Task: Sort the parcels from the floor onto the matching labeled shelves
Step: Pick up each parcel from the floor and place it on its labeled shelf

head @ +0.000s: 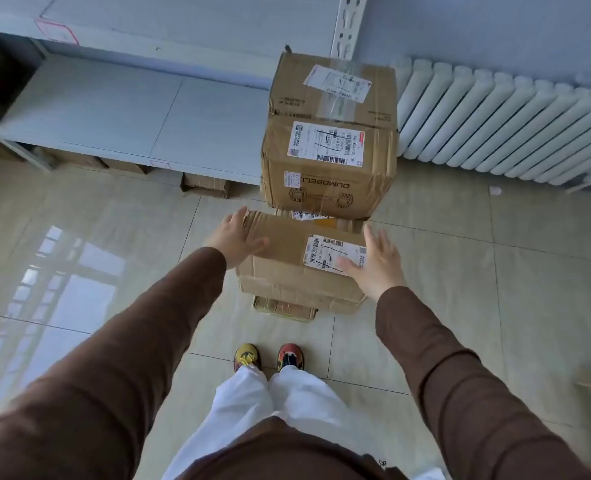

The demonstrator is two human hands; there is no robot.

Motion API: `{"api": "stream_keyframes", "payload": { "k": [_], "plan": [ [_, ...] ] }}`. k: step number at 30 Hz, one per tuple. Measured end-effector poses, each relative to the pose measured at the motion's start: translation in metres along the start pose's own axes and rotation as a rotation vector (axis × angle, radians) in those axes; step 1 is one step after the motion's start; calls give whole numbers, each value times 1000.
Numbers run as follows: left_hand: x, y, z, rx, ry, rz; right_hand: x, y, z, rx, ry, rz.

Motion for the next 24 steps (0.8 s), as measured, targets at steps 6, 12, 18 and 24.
{"api": "stream_keyframes", "payload": {
  "k": [6,12,18,24],
  "plan": [
    [17,-4,-18,65,89,132,-12,-4,-15,40,-160,-139],
    [28,2,-25,54,172,147,-10,-1,-18,15,-185,-150],
    [36,11,-13,-13,202,174,9,8,-14,-39,-149,-110],
    [54,37,29,-117,301,179,47,22,2,-104,-138,-24]
  ]
}}
Point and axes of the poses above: each hand's wrist, its own y-axis away from the middle knuckle, its own z-axis out of the back of the hand, x = y × z, the point moved 8 cm from there along -y, towards the middle knuckle, and after that the axes turned 5 degrees about -x, right-handed, at the moved point
